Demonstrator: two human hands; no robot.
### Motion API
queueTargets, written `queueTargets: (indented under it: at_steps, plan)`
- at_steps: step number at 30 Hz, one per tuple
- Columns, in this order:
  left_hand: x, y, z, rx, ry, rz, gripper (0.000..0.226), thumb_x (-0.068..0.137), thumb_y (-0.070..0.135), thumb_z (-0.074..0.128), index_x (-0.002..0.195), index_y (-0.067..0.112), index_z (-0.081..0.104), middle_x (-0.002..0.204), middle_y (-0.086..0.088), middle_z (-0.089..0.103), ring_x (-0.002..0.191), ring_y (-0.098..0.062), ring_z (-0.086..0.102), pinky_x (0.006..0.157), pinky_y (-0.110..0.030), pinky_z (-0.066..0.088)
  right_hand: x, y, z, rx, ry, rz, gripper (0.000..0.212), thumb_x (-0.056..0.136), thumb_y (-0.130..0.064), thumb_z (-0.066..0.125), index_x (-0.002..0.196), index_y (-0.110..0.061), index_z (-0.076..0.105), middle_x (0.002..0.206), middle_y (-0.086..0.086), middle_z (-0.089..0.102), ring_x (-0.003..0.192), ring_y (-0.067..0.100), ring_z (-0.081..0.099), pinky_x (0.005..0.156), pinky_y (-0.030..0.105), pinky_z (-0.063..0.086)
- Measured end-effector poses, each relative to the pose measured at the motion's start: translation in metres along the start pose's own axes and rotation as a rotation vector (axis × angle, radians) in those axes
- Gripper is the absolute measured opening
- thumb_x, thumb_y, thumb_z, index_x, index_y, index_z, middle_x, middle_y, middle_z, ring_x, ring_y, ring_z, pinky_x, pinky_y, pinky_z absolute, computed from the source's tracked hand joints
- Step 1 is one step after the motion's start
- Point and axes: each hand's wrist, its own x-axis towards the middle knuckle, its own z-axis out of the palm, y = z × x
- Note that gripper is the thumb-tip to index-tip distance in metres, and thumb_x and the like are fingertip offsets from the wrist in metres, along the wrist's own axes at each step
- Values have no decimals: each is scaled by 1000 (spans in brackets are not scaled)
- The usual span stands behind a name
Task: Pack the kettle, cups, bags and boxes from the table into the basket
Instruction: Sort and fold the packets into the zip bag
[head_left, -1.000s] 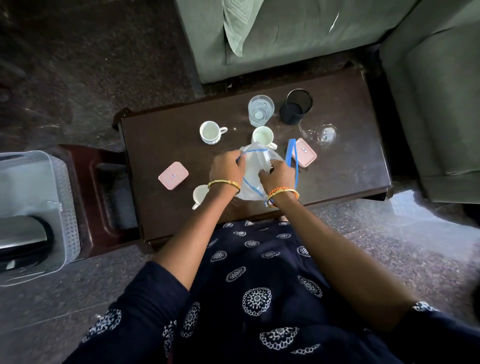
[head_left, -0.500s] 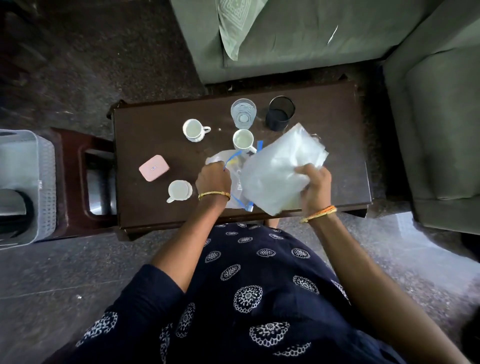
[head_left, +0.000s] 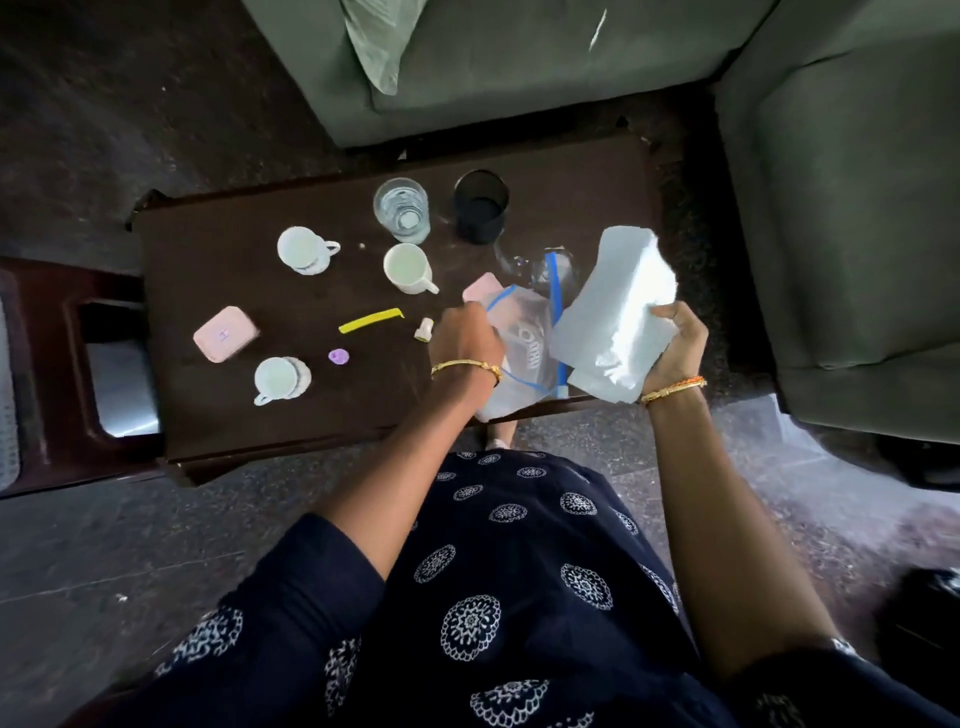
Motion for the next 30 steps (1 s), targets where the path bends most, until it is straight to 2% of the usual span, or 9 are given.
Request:
queueTargets:
  at_steps: [4,10,16,19,21,23,24,27,30]
  plan:
    - [4,41,23,-106,-57,-1,25,82,6,54,107,3,57,107,-23,65,101,-43,61,78,-44,51,5,-4,-38,84,58,12,30,76,-20,45,102,-11,58,91,7,59,80,25,57,69,31,51]
    - [41,81,83,-252,-227,-228,36,81,8,65,116,1,59,121,-19,63,113,-36,60,87,-39,51,18,8,-63,92,222,100,12,79,-17,49,82,-13,61,76,5,59,69,25,57,67,29,48]
    - [86,100,119,-768,-343,-513,55,80,19,68,128,2,46,116,-17,64,93,-35,70,81,-44,59,34,12,-76,109,378,46,12,78,-16,54,88,-13,62,80,6,59,72,24,57,68,30,48]
    - [89,102,117,-755,-317,-387,79,74,33,75,138,11,34,128,-17,59,111,-32,62,96,-41,52,38,6,-70,62,317,52,21,72,-19,58,92,-11,59,80,8,56,72,25,55,68,33,47]
    - [81,97,105,-745,-268,-237,62,77,41,71,129,17,46,117,-15,64,108,-31,61,95,-40,50,39,2,-58,-27,295,59,27,65,-20,61,91,-11,61,80,9,58,70,25,56,69,34,47]
    - [66,90,88,-883,-323,-145,21,85,43,62,95,24,62,94,-10,69,89,-25,66,81,-41,55,42,2,-44,-138,264,37,20,67,-17,65,86,-11,62,77,8,60,67,24,56,67,33,48]
    - [57,85,79,-936,-387,-113,18,88,43,58,85,26,64,89,-6,69,83,-19,66,72,-34,56,44,3,-37,-190,242,25,12,71,-14,67,82,-12,63,76,7,62,67,24,57,65,32,48]
    - [37,64,62,-994,-545,-41,18,92,39,52,86,30,66,89,3,69,79,-7,66,58,-16,54,47,11,-19,-338,150,10,5,78,-16,68,74,-17,65,74,5,66,67,24,61,64,30,51]
    - [32,44,53,-1018,-574,-73,14,92,31,51,99,31,63,94,6,66,85,-12,63,63,-22,52,44,14,4,-401,94,12,14,82,-31,66,75,-19,67,73,1,71,68,21,66,65,32,56]
